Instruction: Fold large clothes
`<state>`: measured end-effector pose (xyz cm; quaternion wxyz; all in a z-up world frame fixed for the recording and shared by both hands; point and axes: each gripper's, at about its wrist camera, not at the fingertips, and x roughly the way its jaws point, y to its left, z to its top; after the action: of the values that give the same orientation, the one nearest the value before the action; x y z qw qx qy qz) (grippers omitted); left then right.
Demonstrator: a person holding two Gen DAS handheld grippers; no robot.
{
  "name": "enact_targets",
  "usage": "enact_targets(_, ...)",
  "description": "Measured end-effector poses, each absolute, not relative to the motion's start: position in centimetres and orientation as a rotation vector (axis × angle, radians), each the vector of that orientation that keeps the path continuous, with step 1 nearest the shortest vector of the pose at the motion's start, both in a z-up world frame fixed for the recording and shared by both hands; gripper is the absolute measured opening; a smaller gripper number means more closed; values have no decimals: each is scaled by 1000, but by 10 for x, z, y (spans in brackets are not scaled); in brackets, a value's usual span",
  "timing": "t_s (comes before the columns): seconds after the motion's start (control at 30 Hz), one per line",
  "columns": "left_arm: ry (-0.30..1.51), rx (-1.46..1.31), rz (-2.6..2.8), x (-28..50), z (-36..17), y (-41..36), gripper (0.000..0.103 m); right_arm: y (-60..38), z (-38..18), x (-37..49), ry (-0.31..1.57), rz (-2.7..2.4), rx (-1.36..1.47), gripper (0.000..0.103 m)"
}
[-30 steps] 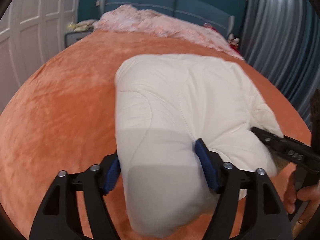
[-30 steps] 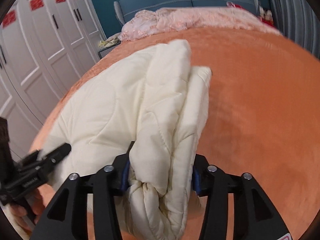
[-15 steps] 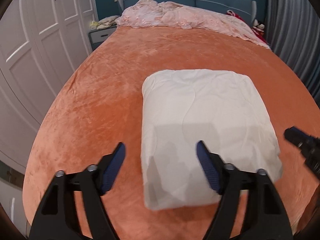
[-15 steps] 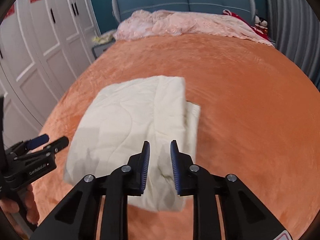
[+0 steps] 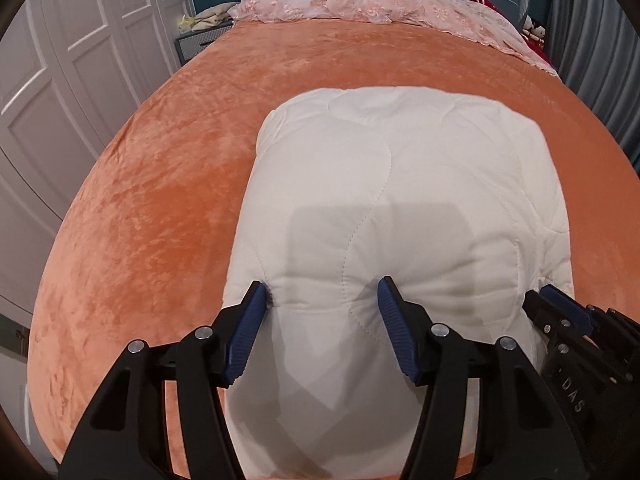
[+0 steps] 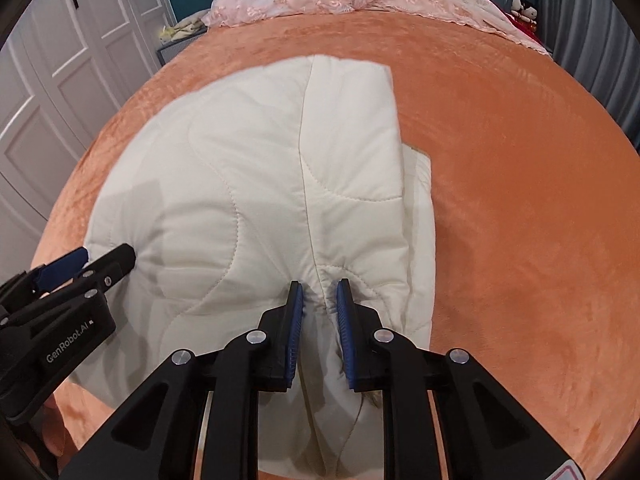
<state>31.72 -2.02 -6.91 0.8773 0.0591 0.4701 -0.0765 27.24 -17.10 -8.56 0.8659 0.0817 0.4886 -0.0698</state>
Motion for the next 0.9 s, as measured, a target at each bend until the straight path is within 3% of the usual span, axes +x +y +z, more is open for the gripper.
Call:
enact_targets(0.63,934,132,-141,311,-81,-24,58,-168,-89,271,995,-148,136,19)
enact_targets(0.7,936,108,-149,305,-73,-18,58,-166,-74,260,974,-138,139,26)
enact_targets(0.77,937,74,-162,291,-62,-10,65,-162,-57,241,935,-124,144,48)
enact_targets(0.9,913,40,-178,252,-46,2,78,-151,-39,200,894,-128,115,65)
